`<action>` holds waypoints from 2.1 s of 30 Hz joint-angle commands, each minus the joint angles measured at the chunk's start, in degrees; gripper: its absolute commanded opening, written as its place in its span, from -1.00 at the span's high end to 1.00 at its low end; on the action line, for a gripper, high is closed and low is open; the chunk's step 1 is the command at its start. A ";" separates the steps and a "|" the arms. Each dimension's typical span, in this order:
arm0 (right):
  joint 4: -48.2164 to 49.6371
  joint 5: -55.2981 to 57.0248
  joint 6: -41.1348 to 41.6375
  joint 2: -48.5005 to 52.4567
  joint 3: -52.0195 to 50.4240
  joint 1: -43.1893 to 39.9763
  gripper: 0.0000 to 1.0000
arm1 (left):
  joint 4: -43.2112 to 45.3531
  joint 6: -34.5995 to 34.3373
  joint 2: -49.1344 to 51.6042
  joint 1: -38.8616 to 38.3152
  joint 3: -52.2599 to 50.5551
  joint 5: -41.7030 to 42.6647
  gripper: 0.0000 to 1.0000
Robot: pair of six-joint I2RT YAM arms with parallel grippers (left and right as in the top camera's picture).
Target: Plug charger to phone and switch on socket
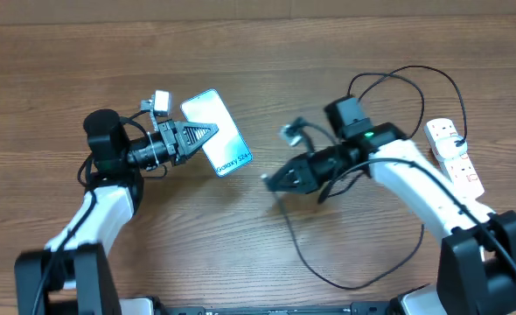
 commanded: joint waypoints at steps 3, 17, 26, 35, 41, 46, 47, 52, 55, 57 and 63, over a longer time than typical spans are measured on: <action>-6.64 13.42 2.56 -6.10 4.31 -23.37 0.92 | 7.19 -1.22 7.48 -0.44 1.18 1.73 0.91; -9.40 12.00 7.26 -15.61 7.63 -23.91 0.92 | 14.32 -4.00 16.22 -7.13 13.86 8.13 0.91; -5.49 -3.02 0.28 -14.99 -1.55 -1.38 0.92 | 13.84 -3.48 16.28 -7.37 14.36 16.28 0.91; 21.05 -12.41 9.79 -12.46 -14.56 1.27 0.92 | 13.86 -3.37 16.28 -7.45 14.32 17.25 0.91; 30.40 -11.98 17.29 -10.01 -15.06 2.56 0.92 | 13.84 -4.02 16.28 -7.54 14.32 13.88 0.91; 33.40 -8.63 21.64 -7.43 -15.10 2.67 0.92 | 13.86 -4.00 16.28 -7.54 14.32 12.63 0.91; 33.77 -8.66 21.84 -7.08 -15.10 2.75 0.92 | 13.86 -4.02 16.28 -7.54 14.32 12.52 0.91; 37.03 -8.72 21.86 -5.92 -15.10 4.37 0.92 | 13.88 -4.90 16.28 -7.54 14.32 11.45 0.92; 39.26 -7.10 25.16 -5.20 -15.10 4.79 0.92 | 13.88 -4.90 16.28 -7.54 14.32 10.95 0.91; 40.44 -6.58 26.47 -4.74 -15.13 4.79 0.92 | 13.88 -4.87 16.28 -7.54 14.32 10.93 0.91; 45.22 -6.56 30.56 -4.61 -15.15 4.79 0.92 | 13.90 -5.35 16.28 -7.54 14.32 10.51 0.91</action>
